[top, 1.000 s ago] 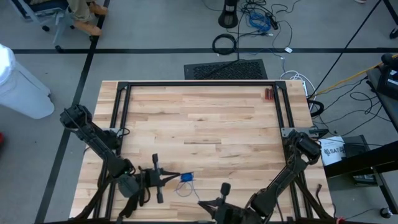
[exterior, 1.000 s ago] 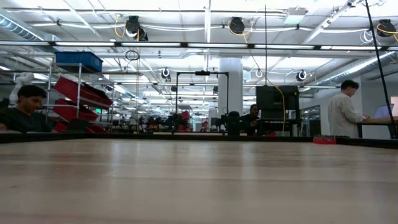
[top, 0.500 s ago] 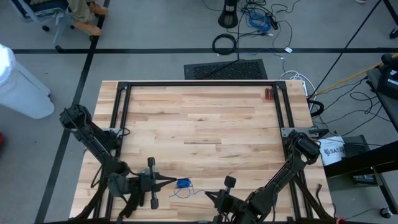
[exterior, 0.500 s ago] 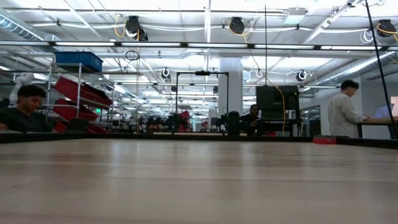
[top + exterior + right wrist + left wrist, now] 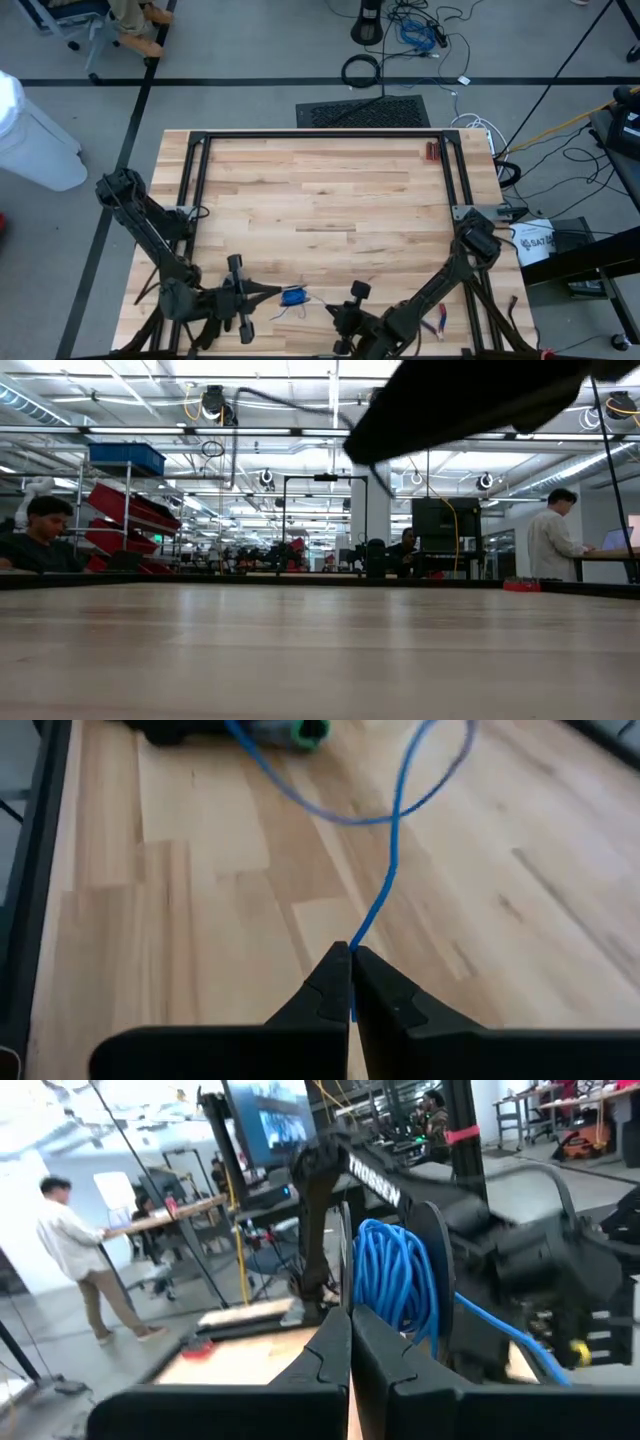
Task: Coil cords
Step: Uncoil the blue wire from the black spool
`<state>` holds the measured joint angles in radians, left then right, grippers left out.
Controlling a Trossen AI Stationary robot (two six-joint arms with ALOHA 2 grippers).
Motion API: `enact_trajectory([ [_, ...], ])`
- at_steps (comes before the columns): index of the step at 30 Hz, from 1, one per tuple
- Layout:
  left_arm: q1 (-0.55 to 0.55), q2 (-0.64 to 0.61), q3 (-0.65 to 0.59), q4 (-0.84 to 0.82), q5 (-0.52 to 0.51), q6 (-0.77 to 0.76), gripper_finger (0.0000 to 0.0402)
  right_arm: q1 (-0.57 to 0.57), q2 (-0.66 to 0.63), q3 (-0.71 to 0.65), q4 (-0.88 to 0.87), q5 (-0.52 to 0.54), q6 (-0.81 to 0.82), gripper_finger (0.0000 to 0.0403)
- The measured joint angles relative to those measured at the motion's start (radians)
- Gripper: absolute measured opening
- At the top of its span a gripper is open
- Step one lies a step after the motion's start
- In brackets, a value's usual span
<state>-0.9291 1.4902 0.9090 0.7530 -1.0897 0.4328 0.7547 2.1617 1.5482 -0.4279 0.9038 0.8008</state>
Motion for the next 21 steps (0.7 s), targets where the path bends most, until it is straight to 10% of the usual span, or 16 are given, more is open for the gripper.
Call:
enact_trajectory([
  [21, 0.012, 0.0, 0.096, -0.04, 0.0, 0.099, 0.0001, 0.01, -0.084, 0.0, 0.042, -0.069, -0.115, 0.0055],
])
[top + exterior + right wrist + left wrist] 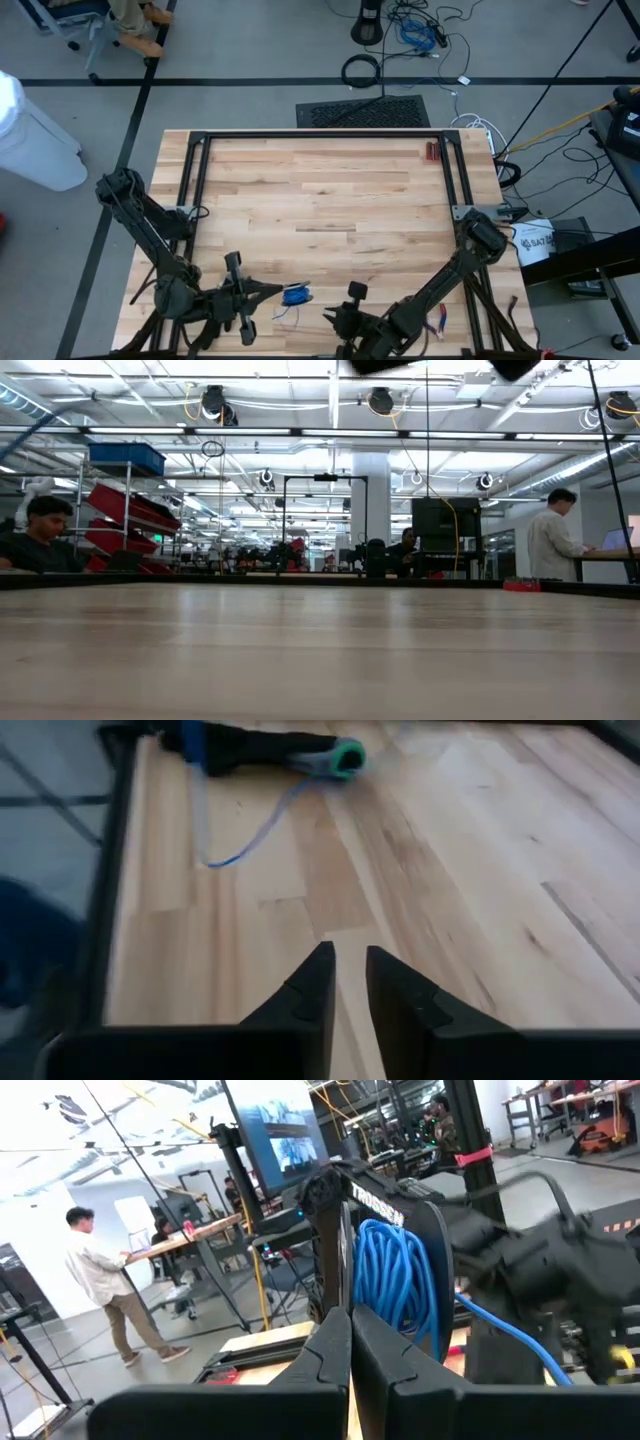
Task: Coil cords
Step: Uncoil the blue wire from the black spool
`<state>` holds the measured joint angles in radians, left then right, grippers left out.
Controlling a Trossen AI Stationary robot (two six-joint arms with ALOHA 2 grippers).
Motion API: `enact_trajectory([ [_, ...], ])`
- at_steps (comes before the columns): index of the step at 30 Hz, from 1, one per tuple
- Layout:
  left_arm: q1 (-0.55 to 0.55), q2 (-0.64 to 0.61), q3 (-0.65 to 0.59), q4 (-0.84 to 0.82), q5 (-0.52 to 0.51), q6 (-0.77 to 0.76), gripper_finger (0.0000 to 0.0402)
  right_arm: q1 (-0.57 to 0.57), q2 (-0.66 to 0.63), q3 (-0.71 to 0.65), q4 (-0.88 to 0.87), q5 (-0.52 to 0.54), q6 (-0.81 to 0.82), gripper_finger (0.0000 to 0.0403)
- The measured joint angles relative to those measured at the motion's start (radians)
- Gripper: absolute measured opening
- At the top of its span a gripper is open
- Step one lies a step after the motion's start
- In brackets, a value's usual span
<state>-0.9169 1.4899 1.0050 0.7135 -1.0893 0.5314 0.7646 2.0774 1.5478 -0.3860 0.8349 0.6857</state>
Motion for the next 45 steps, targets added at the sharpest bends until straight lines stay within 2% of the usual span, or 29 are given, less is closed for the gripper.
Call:
enact_trajectory([
  [4, 0.0, 0.0, 0.0, -0.035, 0.001, -0.03, 0.0001, 0.027, -0.047, 0.001, -0.015, 0.009, 0.032, 0.0074],
  [8, 0.009, 0.0, 0.0, -0.079, 0.001, -0.079, 0.0001, 0.049, -0.049, 0.0, 0.074, 0.063, 0.003, 0.0095],
  [16, 0.015, 0.0, 0.0, -0.159, 0.001, -0.174, 0.0001, 0.032, -0.015, 0.0, 0.462, 0.161, -0.27, 0.015],
  [21, 0.027, 0.001, 0.0, -0.223, 0.006, -0.238, 0.0001, -0.001, 0.02, 0.001, 0.572, 0.282, -0.437, 0.0166],
  [29, 0.027, 0.0, 0.0, -0.232, 0.005, -0.258, 0.0001, -0.026, 0.021, 0.001, 0.568, 0.291, -0.473, 0.0152],
  [39, 0.034, 0.0, 0.0, -0.233, 0.015, -0.265, 0.0001, -0.044, 0.047, 0.001, 0.563, 0.285, -0.473, 0.0085],
  [45, 0.034, 0.0, 0.0, -0.237, 0.015, -0.265, 0.0001, -0.064, 0.063, 0.001, 0.561, 0.286, -0.465, 0.0073],
])
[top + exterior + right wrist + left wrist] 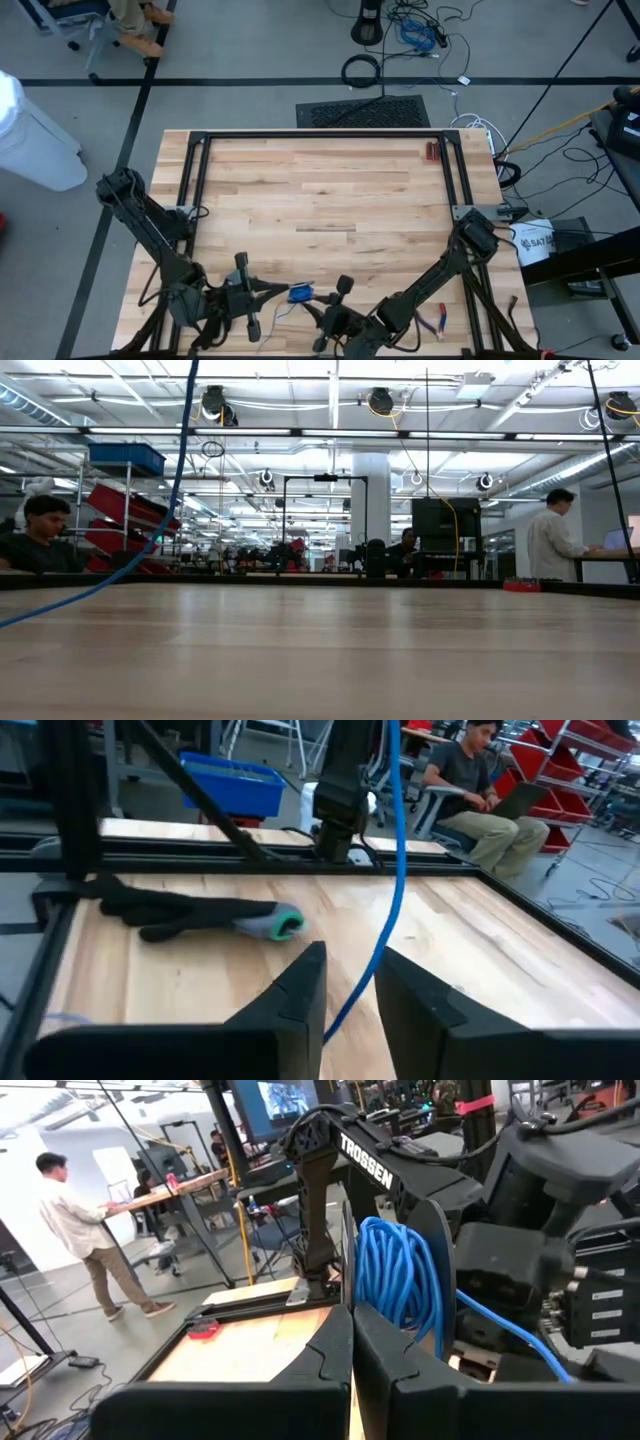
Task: Coil cords
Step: Uncoil the blue wire from the black spool
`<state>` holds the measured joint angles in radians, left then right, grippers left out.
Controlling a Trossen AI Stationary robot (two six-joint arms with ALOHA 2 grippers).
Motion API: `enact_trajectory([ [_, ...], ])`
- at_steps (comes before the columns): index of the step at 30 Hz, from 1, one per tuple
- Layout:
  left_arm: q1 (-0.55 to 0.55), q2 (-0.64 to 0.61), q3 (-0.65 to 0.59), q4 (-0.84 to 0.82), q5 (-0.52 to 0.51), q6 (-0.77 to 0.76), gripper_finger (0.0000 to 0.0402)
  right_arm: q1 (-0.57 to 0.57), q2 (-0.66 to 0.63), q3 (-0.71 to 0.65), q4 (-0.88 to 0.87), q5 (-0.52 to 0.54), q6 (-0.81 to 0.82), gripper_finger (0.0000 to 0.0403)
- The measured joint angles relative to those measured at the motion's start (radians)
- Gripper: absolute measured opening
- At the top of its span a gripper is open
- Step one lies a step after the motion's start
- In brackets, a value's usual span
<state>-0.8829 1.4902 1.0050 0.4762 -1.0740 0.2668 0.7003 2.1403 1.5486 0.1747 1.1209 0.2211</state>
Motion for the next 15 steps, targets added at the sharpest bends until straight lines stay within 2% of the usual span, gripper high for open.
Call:
enact_trajectory([
  [15, 0.001, 0.0, 0.0, -0.016, 0.0, 0.0, 0.0001, 0.016, -0.001, 0.0, 0.055, 0.029, -0.067, 0.0073],
])
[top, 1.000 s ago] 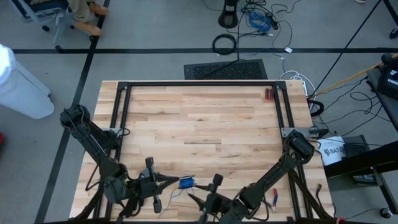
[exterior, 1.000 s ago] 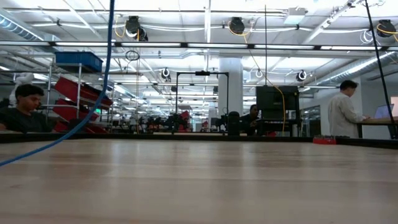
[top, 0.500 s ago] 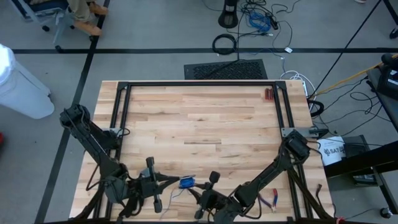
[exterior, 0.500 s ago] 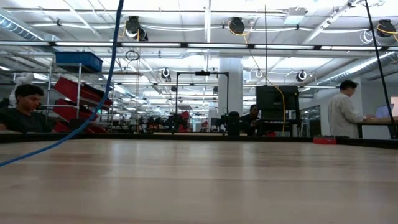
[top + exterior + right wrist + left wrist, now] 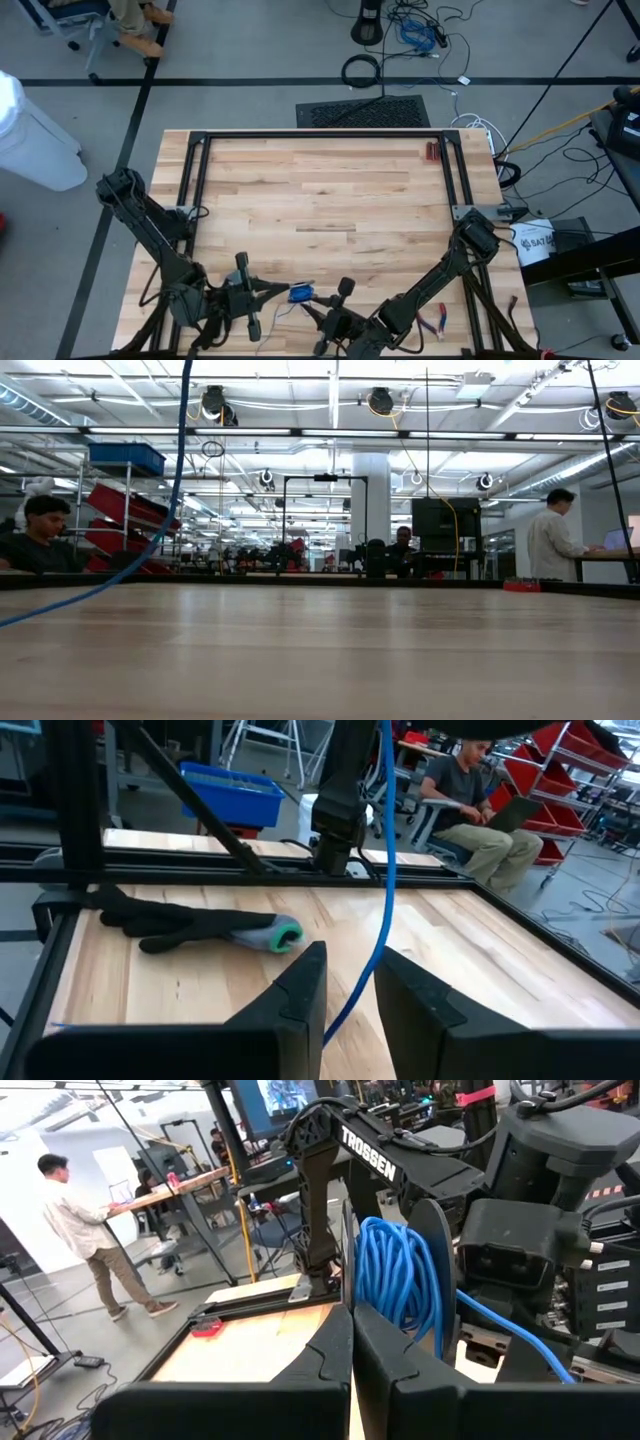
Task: Coil cords
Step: Uncoil the blue wire from the black spool
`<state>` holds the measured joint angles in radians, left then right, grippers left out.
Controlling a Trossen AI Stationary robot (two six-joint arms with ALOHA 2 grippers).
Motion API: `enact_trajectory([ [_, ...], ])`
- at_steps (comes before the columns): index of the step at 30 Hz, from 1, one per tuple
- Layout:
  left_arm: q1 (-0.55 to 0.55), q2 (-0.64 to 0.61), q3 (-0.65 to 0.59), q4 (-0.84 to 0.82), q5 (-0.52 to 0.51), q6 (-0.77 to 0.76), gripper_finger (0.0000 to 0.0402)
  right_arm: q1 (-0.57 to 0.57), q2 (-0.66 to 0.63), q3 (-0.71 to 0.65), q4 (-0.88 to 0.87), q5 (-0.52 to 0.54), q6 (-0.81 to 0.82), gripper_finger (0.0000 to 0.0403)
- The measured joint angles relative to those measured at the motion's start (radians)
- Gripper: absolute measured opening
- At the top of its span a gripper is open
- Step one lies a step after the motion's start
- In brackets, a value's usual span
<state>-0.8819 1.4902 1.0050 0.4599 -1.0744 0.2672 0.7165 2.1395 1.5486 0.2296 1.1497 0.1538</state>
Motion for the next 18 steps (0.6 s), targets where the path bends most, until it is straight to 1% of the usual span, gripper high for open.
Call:
enact_trajectory([
  [5, 0.0, 0.0, 0.0, 0.0, 0.0, 0.0, 0.0001, 0.005, 0.0, 0.0, 0.006, 0.012, -0.009, 0.0073],
  [7, 0.0, 0.0, 0.0, 0.0, 0.0, 0.0, 0.0001, 0.008, 0.0, 0.0, 0.006, 0.036, -0.01, 0.0073],
  [12, -0.001, 0.0, 0.0, 0.0, 0.0, 0.0, 0.0001, 0.011, 0.0, 0.0, 0.007, 0.055, -0.012, 0.0071],
  [15, -0.001, 0.0, 0.0, 0.0, 0.0, 0.0, 0.0001, 0.011, 0.0, 0.0, 0.006, 0.055, -0.009, 0.0052],
  [18, -0.001, 0.0, 0.0, 0.0, 0.0, 0.0, 0.0001, 0.012, 0.0, 0.0, 0.006, 0.048, -0.009, 0.0014],
])
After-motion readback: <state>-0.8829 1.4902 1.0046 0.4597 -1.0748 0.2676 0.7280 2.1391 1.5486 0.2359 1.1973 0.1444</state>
